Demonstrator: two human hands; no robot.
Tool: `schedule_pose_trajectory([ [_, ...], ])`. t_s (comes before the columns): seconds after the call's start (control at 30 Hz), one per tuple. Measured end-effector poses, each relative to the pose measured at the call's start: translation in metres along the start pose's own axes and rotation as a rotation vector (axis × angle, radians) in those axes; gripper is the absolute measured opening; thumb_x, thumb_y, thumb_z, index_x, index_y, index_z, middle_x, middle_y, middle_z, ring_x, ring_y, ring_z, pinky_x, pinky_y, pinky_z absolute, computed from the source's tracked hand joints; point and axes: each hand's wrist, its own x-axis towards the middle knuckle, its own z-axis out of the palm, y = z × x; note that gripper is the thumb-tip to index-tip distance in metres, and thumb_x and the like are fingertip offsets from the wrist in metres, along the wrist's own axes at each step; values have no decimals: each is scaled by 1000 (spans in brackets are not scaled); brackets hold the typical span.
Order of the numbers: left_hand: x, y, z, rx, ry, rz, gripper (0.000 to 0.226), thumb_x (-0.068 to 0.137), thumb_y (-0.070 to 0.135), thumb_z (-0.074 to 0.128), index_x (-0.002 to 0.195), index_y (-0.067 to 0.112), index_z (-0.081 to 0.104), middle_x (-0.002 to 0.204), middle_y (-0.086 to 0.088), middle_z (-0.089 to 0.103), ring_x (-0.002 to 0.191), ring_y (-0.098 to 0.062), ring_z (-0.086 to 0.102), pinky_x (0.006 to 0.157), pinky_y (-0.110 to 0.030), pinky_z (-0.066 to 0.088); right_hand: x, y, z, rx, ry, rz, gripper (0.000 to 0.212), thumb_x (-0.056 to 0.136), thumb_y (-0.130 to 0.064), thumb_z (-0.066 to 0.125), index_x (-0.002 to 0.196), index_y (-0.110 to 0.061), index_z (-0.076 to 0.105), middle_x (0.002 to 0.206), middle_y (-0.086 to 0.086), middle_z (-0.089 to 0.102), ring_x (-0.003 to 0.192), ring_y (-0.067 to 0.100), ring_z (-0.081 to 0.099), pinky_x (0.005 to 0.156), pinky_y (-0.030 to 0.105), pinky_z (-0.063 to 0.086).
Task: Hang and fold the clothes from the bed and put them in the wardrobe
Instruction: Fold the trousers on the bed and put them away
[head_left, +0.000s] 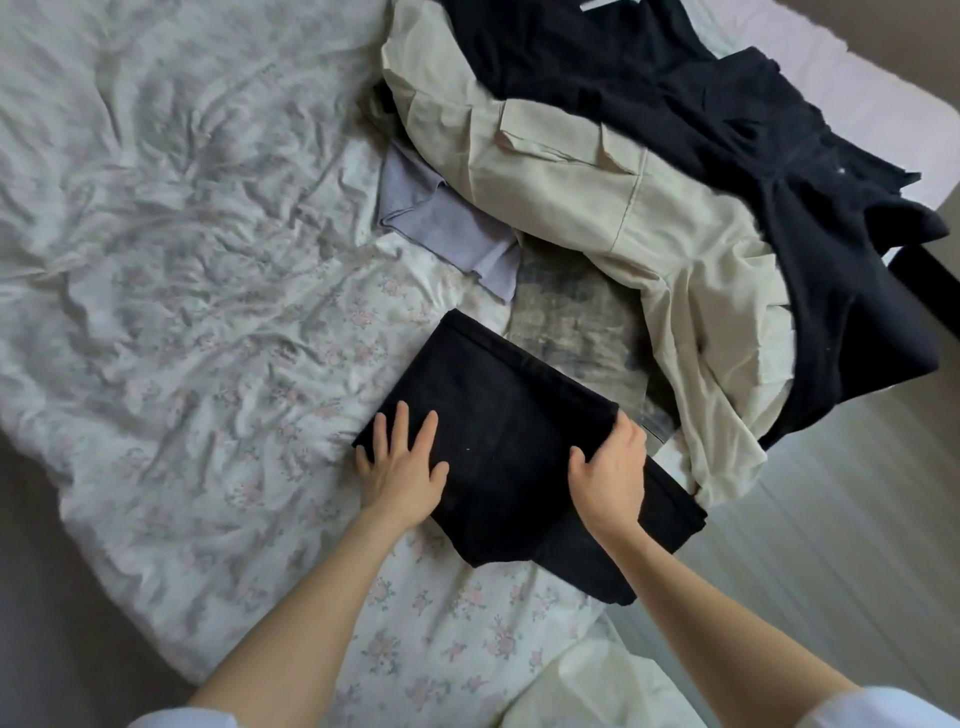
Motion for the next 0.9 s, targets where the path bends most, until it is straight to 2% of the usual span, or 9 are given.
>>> schedule_pose_trajectory([
  [0.1,13,-8,-10,-122,34,-67,67,98,41,36,150,32,-5,159,-5,-11,145,-30,-6,116,-52,9,7,-5,7,-421,72,-318,88,77,-10,68,148,-11,17,152,17,21,141,34,20,111,56,15],
  [0.2,30,-18,-24,-220,7,-127,75,95,43,45,151,27,-1,158,-7,8,143,-33,13,113,-50,19,18,-4,12,-646,9,-494,82,63,-5,75,138,-11,42,148,21,32,139,39,26,106,66,16],
  [0.27,42,-26,-31,-307,-39,-174,78,88,44,57,150,24,14,152,-9,25,136,-33,29,110,-48,30,23,-4,13,-747,-53,-613,69,60,-9,79,126,-14,59,140,24,43,135,39,35,103,69,19],
  [0.37,59,-38,-44,-705,-146,-221,69,73,39,77,132,18,49,125,-3,58,107,-21,59,95,-41,49,29,-1,14,-824,-119,-682,69,55,-12,80,122,-14,63,137,24,47,132,39,39,107,66,14],
  [0.47,65,-39,-55,-894,-282,-204,54,69,33,82,116,18,61,107,0,69,93,-18,68,86,-35,54,31,-1,18,-818,-167,-688,74,49,-13,81,122,-8,63,135,24,50,128,40,44,109,59,22],
  [0.53,61,-31,-58,-926,-287,-145,40,75,24,79,111,19,62,105,1,69,91,-15,67,82,-31,54,31,-5,20,-802,-216,-668,70,52,-14,81,119,-6,65,133,24,51,125,40,47,104,55,32],
  [0.6,55,-23,-58,-893,-212,-97,42,77,22,77,115,20,61,107,4,68,93,-13,66,83,-31,54,29,-16,17,-737,-270,-645,61,66,-15,75,125,-9,61,140,23,44,132,39,40,106,52,29],
  [0.7,49,-16,-64,-785,-102,-35,47,79,28,73,122,23,55,110,9,65,98,-11,63,90,-35,52,28,-34,10,-616,-356,-600,50,92,-14,47,142,-13,41,155,15,20,145,31,13,117,45,11],
  [0.9,32,-19,-114,-675,61,1,43,80,35,70,119,24,54,109,8,65,99,-16,62,89,-43,51,23,-86,-7,-341,-375,-545,44,97,-15,38,141,-15,41,152,4,27,138,22,30,103,33,39],
])
